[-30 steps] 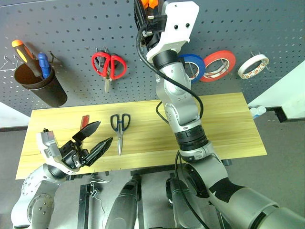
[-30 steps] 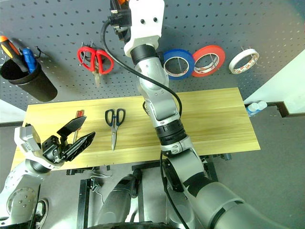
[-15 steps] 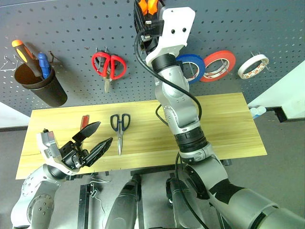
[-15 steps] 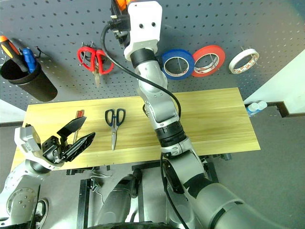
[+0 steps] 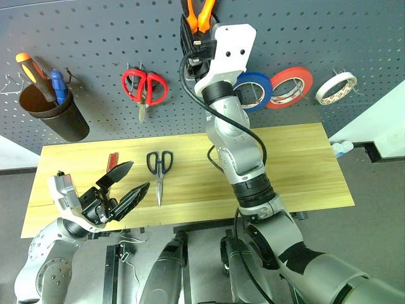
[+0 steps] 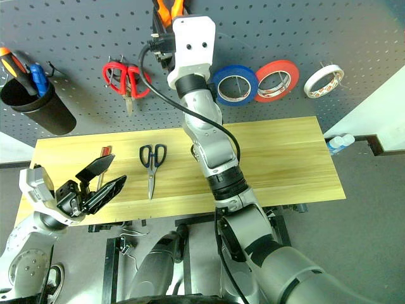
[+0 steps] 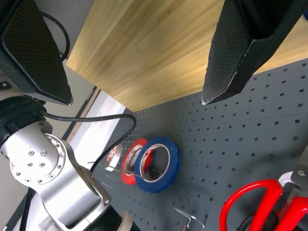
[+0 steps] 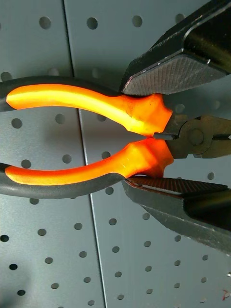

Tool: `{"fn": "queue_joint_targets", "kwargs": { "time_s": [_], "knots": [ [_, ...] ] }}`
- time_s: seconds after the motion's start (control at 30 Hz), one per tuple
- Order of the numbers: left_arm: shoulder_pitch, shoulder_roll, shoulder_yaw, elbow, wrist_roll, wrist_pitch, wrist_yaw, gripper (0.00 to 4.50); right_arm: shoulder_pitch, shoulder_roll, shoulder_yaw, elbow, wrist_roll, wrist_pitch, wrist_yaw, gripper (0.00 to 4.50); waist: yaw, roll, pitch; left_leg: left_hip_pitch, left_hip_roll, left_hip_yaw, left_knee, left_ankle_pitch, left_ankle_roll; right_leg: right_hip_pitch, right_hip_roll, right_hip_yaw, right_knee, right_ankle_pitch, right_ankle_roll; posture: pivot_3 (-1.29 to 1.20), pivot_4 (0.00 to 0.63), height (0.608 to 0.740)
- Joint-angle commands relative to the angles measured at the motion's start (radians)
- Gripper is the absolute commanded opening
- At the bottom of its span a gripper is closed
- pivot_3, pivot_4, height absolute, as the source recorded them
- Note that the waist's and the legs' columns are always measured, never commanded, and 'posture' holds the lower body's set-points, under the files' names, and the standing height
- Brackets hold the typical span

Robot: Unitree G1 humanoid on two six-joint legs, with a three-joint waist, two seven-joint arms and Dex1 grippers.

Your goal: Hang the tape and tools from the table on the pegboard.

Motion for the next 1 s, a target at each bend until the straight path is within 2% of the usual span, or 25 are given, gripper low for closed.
{"fn": "queue_joint_targets", "kwargs": {
  "time_s": [0.03, 1.0],
  "knots": [
    [0.010, 0.001, 0.005, -0.025, -0.004, -0.014, 0.002, 4.50, 0.006, 0.061, 0.015, -0.054, -0.003, -0.018, -0.006, 2.09, 0.000, 0.000, 0.000, 0.000, 0.000, 0.000, 0.000, 0.000, 0.000, 0.000, 0.000, 0.000, 0.000, 0.000, 0.000, 0.05, 0.333, 0.715],
    [0.021, 0.006, 0.015, -0.031, -0.014, -0.016, 0.002, 4.50, 0.036, 0.073, 0.028, -0.016, 0.002, -0.058, -0.019, 2.09, 0.001, 0.000, 0.000, 0.000, 0.000, 0.000, 0.000, 0.000, 0.000, 0.000, 0.000, 0.000, 0.000, 0.000, 0.000, 0.06, 0.340, 0.715]
  ]
}}
